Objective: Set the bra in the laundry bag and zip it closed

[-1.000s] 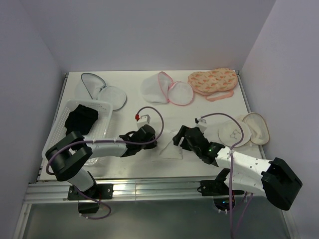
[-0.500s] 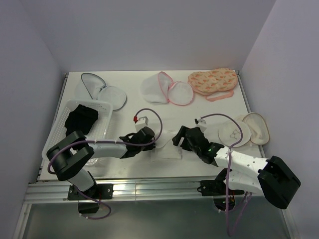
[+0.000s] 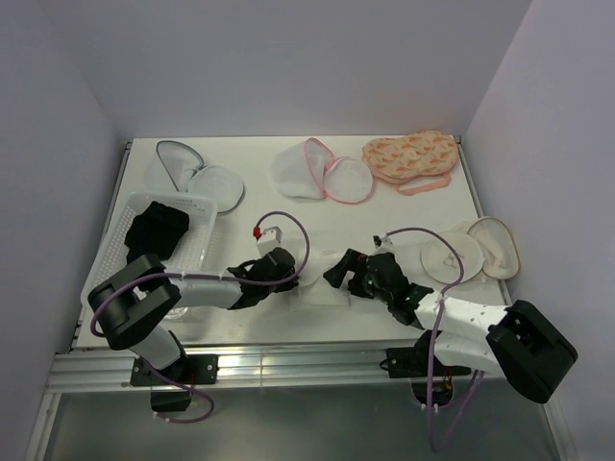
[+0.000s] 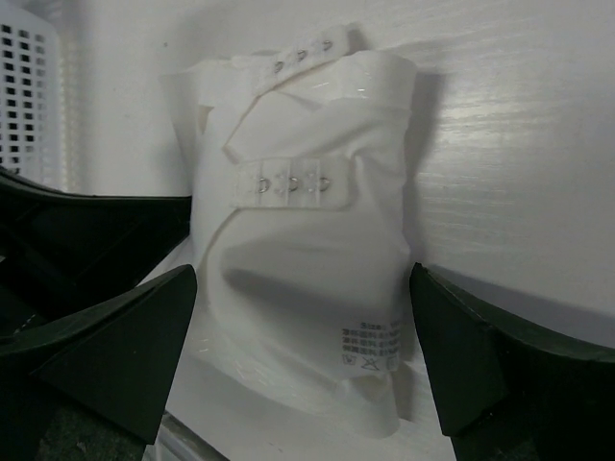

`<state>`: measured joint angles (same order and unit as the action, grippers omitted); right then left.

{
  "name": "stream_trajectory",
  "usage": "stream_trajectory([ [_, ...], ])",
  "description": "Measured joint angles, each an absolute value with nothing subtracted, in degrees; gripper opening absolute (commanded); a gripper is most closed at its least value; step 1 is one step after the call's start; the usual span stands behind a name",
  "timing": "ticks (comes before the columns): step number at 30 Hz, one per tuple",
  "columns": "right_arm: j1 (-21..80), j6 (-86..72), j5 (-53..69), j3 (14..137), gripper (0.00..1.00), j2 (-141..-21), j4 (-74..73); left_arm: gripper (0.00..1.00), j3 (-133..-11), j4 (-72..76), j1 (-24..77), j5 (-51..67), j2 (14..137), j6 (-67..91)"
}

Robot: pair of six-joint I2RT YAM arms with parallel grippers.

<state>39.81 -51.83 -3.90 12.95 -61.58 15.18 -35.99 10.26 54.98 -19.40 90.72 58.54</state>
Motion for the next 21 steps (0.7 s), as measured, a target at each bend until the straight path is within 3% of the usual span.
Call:
stream_trajectory([
  [12,39.1,-58.8,6.7,8.8,1.00,-74.3,41.0,0.00,-34.9,14.8,55.6,-20.9,92.1,60.8],
  [21,39.1,-60.4,7.8,10.0,0.97,-75.8,40.4,0.00,-33.6,14.9,55.7,-22.3,91.2,62.4],
])
